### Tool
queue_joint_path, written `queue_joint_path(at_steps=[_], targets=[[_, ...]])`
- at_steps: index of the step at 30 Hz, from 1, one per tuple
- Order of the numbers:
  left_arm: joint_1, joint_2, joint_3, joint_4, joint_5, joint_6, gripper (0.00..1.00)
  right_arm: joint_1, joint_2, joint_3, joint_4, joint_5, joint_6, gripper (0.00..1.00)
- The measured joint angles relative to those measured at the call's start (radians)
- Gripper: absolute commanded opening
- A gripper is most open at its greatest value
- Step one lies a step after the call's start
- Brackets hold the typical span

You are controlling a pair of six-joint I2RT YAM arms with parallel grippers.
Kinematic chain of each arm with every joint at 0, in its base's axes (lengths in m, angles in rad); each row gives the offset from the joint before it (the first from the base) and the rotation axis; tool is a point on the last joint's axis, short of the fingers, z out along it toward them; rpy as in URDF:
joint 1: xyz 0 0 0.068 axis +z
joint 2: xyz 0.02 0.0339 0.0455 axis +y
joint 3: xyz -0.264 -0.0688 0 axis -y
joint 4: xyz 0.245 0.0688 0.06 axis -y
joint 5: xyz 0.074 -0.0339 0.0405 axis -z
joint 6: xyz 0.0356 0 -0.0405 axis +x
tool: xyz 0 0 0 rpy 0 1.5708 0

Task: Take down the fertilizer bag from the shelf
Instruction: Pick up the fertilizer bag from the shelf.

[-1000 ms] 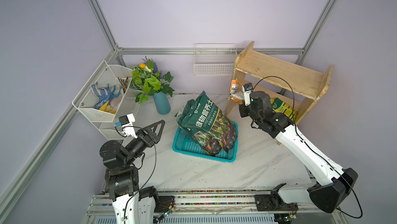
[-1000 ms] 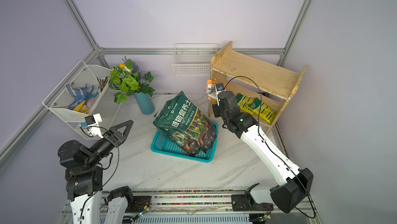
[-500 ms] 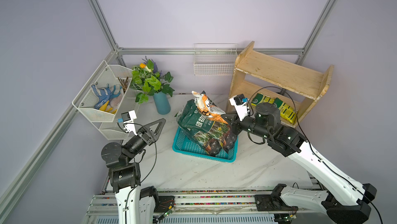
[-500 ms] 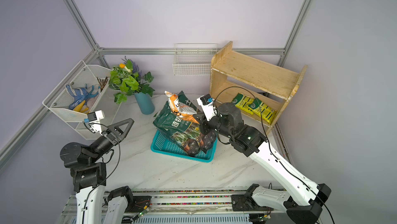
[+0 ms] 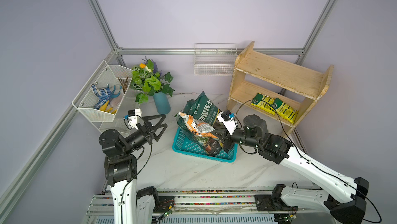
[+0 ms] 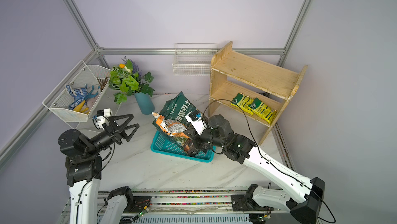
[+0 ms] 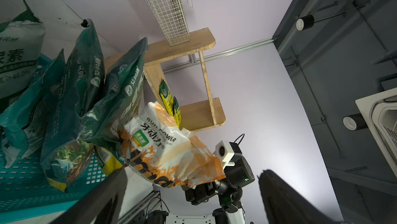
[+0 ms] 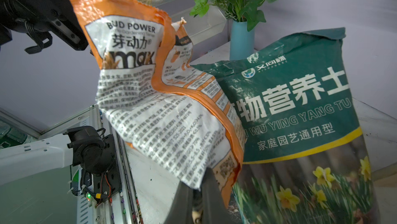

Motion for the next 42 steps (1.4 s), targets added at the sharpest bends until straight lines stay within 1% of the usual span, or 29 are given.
queue_joint_path(at_steps=[2,4,7,9,11,14,21,24,27,29,32,36,42], targets=[[0.0,0.008,0.075,-0.068,0.002,0.012,1.0,0.019,-0.005,-0.002,0.017,0.0,0.0,0.0],[0.0,-0.005,0.102,-0.101,0.003,0.019,1.0,0.048,-0.016,-0.01,0.037,0.0,0.0,0.0],[-0.001,-0.034,0.102,-0.153,0.005,0.019,1.0,0.099,-0.036,-0.028,0.065,0.001,-0.001,0.0],[-0.004,-0.043,0.102,-0.229,0.004,0.019,1.0,0.124,-0.039,-0.034,0.077,0.001,-0.003,0.0],[-0.024,-0.043,0.102,-0.303,-0.003,0.013,1.0,0.148,-0.032,-0.042,0.09,0.0,-0.007,0.0],[-0.05,-0.044,0.101,-0.356,-0.013,-0.017,1.0,0.171,-0.009,-0.05,0.103,0.02,-0.018,0.0],[-0.09,-0.055,0.101,-0.411,-0.037,-0.061,1.0,0.188,0.11,-0.031,0.139,0.111,-0.05,0.0],[-0.098,-0.054,0.1,-0.429,-0.037,-0.065,1.0,0.189,0.156,-0.008,0.138,0.178,-0.066,0.0],[-0.101,-0.05,0.096,-0.444,-0.037,-0.067,1.0,0.192,0.166,-0.007,0.131,0.256,-0.084,0.0],[-0.102,-0.042,0.096,-0.463,-0.037,-0.056,1.0,0.19,0.168,0.009,0.114,0.283,-0.095,0.0],[-0.102,-0.021,0.096,-0.515,-0.046,-0.012,1.0,0.191,0.168,0.043,0.094,0.288,-0.109,0.0],[-0.102,0.03,0.096,-0.579,-0.058,0.047,1.0,0.194,0.161,0.053,0.108,0.264,-0.121,0.0],[-0.102,0.131,0.098,-0.605,-0.07,0.116,1.0,0.204,0.158,0.053,0.109,0.236,-0.144,0.0]])
